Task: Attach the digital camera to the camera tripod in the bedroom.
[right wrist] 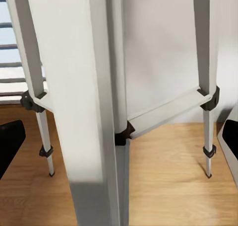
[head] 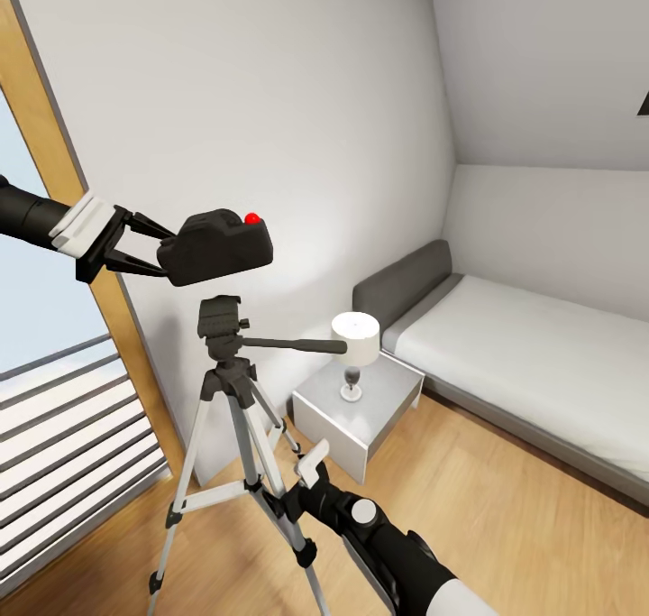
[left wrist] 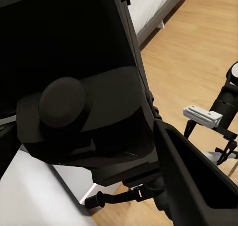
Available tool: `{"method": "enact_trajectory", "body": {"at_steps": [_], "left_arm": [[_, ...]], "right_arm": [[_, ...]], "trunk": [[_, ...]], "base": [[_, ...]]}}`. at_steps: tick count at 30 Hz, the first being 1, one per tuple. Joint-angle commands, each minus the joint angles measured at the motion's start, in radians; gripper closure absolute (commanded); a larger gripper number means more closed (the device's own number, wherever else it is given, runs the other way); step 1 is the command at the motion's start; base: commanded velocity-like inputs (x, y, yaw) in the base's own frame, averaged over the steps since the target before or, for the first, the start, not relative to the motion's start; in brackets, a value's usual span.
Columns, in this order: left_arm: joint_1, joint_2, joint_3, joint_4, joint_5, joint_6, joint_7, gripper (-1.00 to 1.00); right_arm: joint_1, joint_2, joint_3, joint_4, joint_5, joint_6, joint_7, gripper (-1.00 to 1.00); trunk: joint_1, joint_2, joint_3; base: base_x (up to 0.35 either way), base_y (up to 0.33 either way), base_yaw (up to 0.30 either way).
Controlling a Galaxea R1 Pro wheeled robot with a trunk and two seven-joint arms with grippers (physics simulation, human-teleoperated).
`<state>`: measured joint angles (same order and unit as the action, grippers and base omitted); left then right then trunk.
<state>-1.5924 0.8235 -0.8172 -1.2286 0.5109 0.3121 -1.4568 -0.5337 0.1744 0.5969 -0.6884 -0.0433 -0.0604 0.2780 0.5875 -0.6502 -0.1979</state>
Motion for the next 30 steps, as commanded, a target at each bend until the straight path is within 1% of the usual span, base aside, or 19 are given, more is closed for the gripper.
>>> {"method": "enact_trajectory", "body": {"at_steps": [1,30], "left_arm": [[-0.003,0.002,-0.005,0.0,0.007,0.008,0.0,1.0],[-0.003,0.002,-0.005,-0.002,0.007,0.008,0.0,1.0]], "right_arm": [[-0.001,0.0,0.002,0.001,-0.005,-0.003,0.002,-1.0],[-0.001,0.0,0.014,0.008,-0.003,-0.009,0.004,-1.0]], "trunk": [[0.0,-0.002,-0.002],[0.0,-0.002,-0.002]], "base": [[0.0,0.0,0.0],[0.0,0.0,0.0]]}}
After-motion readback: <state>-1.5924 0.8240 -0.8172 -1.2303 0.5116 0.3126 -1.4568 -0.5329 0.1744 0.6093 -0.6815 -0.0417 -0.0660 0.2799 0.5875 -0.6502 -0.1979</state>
